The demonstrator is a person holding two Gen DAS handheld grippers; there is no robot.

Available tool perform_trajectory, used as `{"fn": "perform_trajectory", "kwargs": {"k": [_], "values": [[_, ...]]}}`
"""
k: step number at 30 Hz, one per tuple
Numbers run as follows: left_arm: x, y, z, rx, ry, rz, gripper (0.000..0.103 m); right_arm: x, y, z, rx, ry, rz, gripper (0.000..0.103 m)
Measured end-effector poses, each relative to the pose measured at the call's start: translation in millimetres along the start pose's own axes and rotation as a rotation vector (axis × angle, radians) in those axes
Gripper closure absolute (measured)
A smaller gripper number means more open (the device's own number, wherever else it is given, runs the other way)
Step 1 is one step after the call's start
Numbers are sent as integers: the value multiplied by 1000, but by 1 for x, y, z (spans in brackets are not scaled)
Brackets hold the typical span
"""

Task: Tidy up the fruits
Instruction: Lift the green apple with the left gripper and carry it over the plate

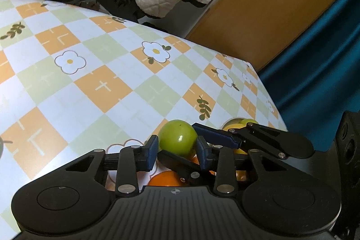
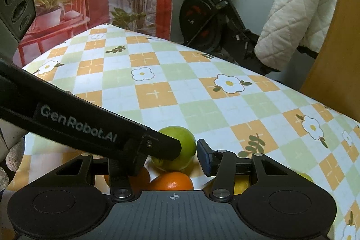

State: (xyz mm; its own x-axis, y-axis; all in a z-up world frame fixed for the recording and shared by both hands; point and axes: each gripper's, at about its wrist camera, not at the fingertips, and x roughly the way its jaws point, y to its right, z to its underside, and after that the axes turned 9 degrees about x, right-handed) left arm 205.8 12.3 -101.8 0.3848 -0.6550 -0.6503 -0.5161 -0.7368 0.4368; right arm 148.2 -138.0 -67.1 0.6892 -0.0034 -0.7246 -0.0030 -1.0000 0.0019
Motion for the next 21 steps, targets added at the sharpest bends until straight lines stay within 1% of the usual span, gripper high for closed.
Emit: {"fn": "perform_trajectory", "kwargs": {"k": [10, 16, 21], "values": [[-3, -20, 1, -99, 30, 34, 65, 8, -3, -4, -11, -23, -4, 59], [-3, -13, 3, -83, 24, 31, 66, 7, -3, -2, 3, -10, -11, 59], [-9, -8, 1, -61, 39, 19, 66, -1, -2, 0, 18, 23, -21, 59]]}}
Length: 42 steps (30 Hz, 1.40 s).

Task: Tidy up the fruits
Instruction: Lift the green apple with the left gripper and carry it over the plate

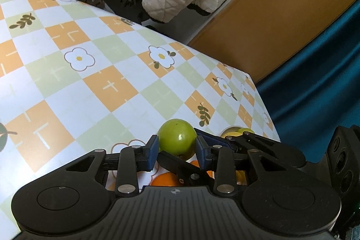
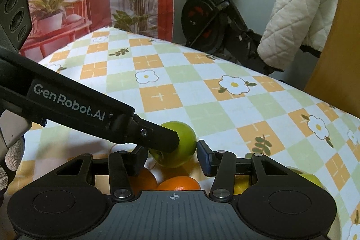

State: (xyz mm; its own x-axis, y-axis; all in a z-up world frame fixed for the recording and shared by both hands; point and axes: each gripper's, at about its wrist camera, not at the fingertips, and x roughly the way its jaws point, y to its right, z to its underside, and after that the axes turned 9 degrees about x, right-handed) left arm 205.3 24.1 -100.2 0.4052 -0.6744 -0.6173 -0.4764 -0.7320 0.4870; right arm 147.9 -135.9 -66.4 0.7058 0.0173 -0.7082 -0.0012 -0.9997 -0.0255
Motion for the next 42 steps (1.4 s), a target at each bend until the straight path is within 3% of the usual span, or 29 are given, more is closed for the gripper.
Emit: {"fn": "perform_trajectory", "kwargs": {"k": [9, 19, 32, 42], "values": [[-28, 31, -5, 92, 45, -39, 66, -34, -2, 3, 4, 122, -16, 59], [-39, 88, 1, 194, 44, -56, 66, -81, 16, 21, 35, 216, -16, 59], [-9, 170, 24, 303, -14, -11, 66, -136, 74, 67, 130, 257, 42, 59], [16, 200, 38, 359, -81, -6, 66, -147, 114, 101, 218, 255, 68, 59]]}}
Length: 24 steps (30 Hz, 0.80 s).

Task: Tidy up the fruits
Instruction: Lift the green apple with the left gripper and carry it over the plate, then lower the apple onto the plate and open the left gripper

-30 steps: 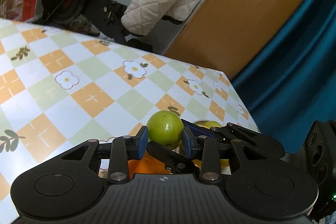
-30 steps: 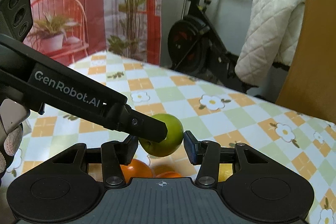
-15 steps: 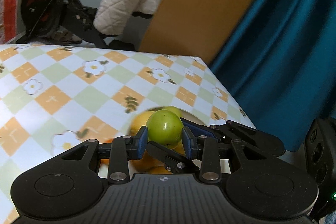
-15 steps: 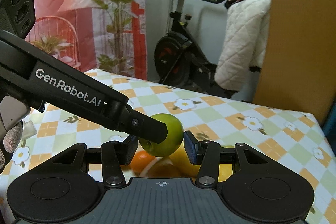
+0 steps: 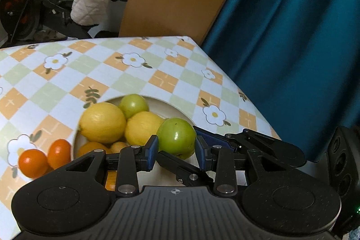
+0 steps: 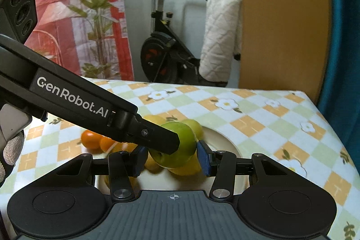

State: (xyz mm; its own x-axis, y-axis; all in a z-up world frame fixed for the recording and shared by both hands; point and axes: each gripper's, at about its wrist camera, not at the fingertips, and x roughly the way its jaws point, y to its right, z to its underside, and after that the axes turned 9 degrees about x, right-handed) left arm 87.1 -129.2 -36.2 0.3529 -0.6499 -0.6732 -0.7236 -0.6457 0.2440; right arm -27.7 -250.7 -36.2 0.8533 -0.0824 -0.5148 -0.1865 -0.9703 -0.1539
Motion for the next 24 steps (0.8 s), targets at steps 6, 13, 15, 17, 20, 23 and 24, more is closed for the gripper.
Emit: {"fn": "perform_trajectory", "kwargs": {"k": [6, 13, 15, 17, 20, 23, 24], "values": [[13, 7, 1, 19, -32, -4, 66, 2, 15, 9, 38, -6, 11, 59], [29, 11, 0, 26, -54, -15, 65, 10, 29, 15, 73, -17, 25, 59], [32, 11, -1, 27, -57, -18, 65, 10, 29, 17, 78, -18, 31, 59], [35, 12, -2, 28, -60, -20, 65, 12, 32, 18, 85, -21, 35, 59], [40, 13, -2, 33, -65, -22, 65, 16, 35, 19, 90, -27, 44, 59], [45, 13, -2, 36, -71, -24, 65, 18, 35, 21, 98, -32, 49, 59], [46, 13, -2, 36, -70, -24, 65, 18, 36, 21, 99, -34, 52, 59]]}}
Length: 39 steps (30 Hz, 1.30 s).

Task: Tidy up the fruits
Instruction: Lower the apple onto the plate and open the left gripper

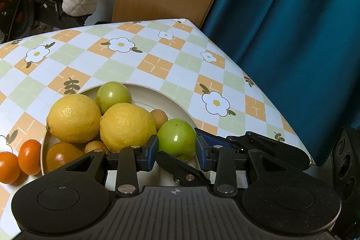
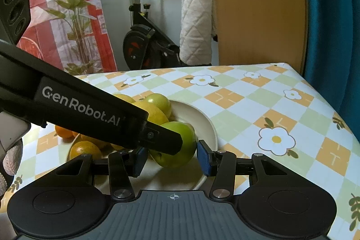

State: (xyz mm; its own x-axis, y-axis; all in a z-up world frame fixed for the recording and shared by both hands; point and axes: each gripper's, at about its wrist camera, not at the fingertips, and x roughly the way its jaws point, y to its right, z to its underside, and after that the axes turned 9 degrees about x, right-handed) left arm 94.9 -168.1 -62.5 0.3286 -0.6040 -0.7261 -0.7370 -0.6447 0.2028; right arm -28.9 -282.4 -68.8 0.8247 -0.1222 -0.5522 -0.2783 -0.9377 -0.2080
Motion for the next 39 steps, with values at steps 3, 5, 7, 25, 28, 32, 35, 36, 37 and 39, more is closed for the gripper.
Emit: {"fn": "perform_trajectory", "kwargs": {"k": [3, 5, 7, 25, 28, 32, 35, 36, 37, 39], "values": [[2, 1, 0, 3, 2, -2, 65, 2, 1, 1, 2, 1, 7, 59], [3, 1, 0, 5, 4, -2, 65, 3, 1, 1, 2, 1, 12, 59], [5, 1, 0, 8, 5, -3, 65, 4, 2, 2, 2, -1, 17, 59], [1, -3, 7, 7, 43, 13, 63, 6, -4, 6, -32, 8, 54, 59], [-3, 0, 7, 21, 50, 0, 60, 4, -4, 4, -32, 14, 60, 59], [-14, 2, 8, 39, 74, -12, 59, 0, -6, 2, -35, 19, 60, 59], [-23, 1, 8, 40, 93, -17, 59, -4, -9, 0, -41, 24, 59, 59], [-27, 1, 8, 42, 100, -20, 58, -6, -11, 0, -44, 27, 58, 58], [-31, 0, 8, 44, 107, -22, 58, -8, -13, -1, -46, 31, 57, 59], [-40, -2, 8, 49, 124, -28, 58, -12, -17, -3, -52, 39, 56, 58]]}}
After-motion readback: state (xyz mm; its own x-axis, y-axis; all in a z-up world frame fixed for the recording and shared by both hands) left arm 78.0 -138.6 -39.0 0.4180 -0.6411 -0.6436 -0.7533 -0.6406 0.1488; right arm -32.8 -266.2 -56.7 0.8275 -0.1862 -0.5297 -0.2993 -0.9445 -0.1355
